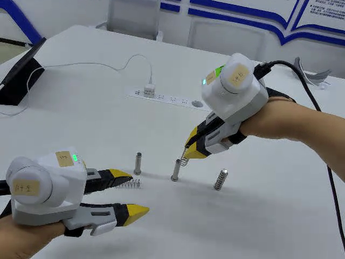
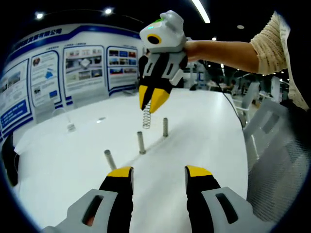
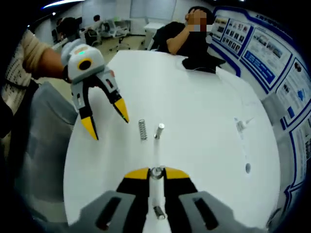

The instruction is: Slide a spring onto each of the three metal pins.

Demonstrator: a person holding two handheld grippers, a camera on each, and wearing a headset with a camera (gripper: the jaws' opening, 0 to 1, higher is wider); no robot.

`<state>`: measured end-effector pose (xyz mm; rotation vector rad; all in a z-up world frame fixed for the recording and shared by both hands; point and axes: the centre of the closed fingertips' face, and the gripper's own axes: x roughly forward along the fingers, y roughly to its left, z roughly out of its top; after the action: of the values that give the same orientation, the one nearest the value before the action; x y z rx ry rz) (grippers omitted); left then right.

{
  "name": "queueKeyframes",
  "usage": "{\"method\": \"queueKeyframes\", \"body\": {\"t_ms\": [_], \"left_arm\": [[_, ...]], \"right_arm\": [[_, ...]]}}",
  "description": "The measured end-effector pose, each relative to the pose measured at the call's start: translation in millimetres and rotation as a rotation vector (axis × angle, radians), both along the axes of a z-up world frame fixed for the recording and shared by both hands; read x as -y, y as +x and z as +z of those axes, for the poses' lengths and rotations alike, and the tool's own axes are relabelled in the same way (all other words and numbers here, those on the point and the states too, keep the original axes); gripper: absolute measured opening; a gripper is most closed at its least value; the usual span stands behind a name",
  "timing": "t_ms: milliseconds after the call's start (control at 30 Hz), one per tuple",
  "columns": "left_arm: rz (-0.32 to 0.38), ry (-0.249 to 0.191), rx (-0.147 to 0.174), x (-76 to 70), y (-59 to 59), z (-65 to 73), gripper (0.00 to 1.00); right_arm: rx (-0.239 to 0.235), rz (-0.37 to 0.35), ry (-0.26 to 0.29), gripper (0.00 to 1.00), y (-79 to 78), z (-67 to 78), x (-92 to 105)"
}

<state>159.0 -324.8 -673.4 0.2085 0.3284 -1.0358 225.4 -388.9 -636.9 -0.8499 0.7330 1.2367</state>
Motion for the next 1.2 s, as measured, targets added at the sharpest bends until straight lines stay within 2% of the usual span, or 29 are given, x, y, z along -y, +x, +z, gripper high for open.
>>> {"method": "queueKeyframes", "body": {"t_ms": [200,833,1200], "left_arm": [[0.002,-0.002,-0.006,0.1,-0.1,-0.8,0.43],[0.019,-0.008,-0.015,-7.1,1.2,-2.6,0.43],[0.020,-0.008,-0.022,-7.6,1.8,-4.0,0.42]], "right_arm": [[-0.009,-0.014,0.000,0.12,11.4,-4.2,-1.5],[-0.042,-0.020,-0.027,0.12,15.4,-20.7,-5.8],[-0.066,-0.017,-0.074,0.12,11.3,-41.6,-7.7]]}}
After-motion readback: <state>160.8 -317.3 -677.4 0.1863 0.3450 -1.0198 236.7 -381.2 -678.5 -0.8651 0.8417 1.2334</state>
